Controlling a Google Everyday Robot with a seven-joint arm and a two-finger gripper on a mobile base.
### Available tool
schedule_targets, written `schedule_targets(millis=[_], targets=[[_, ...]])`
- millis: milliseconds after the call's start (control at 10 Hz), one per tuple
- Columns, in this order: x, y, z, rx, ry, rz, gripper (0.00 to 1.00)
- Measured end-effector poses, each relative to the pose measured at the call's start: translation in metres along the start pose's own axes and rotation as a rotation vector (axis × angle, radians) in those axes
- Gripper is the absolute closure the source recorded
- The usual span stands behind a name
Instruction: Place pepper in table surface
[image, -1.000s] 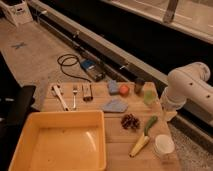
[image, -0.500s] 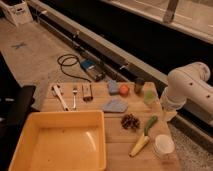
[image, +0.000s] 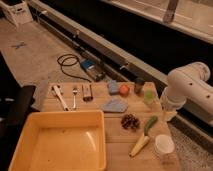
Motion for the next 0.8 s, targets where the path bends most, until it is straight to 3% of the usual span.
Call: schedule_targets(millis=[200, 500, 800], targets=[[-0.017, -0.003, 0.001, 0.006, 0.007, -0.084, 0.35], [-0.063, 0.000, 0.022, 0.039, 0.033, -0.314, 0.35], [-0.068, 0.001, 0.064, 0.046, 0.028, -0.337, 0.35]])
